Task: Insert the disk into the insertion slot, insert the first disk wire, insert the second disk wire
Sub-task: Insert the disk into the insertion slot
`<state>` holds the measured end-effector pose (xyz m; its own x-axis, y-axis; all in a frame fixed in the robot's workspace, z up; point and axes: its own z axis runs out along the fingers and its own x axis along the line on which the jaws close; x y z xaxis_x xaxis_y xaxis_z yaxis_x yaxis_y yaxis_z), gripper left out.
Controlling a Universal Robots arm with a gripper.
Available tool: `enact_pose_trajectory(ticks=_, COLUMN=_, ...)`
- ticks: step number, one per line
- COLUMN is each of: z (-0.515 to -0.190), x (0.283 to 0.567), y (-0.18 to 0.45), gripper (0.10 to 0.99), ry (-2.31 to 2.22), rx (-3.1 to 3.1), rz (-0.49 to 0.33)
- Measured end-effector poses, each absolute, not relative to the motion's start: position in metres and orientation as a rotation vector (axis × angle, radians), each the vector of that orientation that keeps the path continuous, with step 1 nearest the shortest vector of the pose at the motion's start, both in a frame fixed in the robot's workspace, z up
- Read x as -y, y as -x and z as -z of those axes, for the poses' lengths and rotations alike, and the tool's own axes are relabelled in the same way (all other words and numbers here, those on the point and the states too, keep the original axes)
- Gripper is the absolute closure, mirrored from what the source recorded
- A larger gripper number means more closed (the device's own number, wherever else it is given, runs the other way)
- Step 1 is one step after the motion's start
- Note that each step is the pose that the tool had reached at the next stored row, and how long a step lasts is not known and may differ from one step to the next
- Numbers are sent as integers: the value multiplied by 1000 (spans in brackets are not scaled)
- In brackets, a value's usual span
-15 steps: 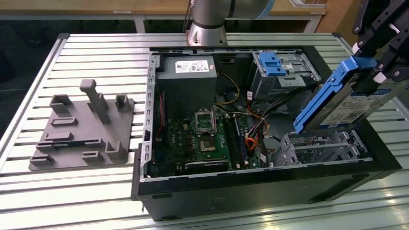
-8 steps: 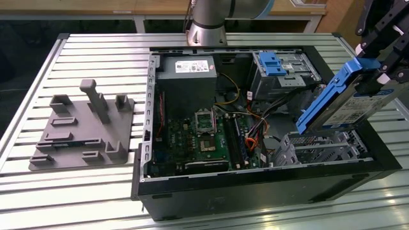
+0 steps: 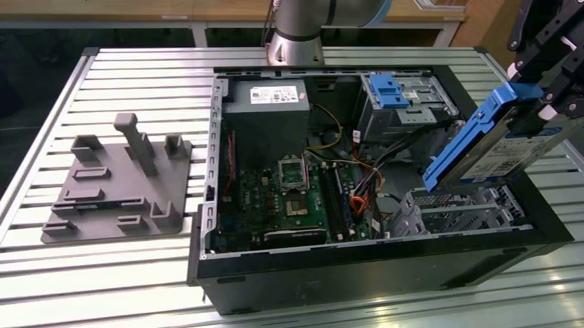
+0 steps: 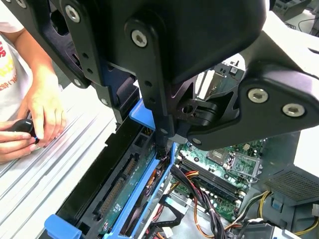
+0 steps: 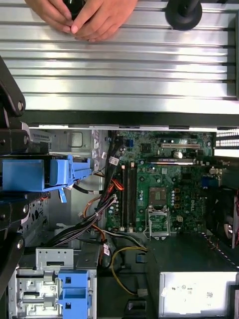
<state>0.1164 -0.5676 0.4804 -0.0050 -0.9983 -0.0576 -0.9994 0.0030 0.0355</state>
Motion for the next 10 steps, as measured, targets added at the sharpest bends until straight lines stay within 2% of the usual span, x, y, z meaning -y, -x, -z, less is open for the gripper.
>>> enact_pose_trajectory(ticks=10, z=-477, x=564, y=-116, gripper=725, ry=2205, rx=-2213, rz=-103)
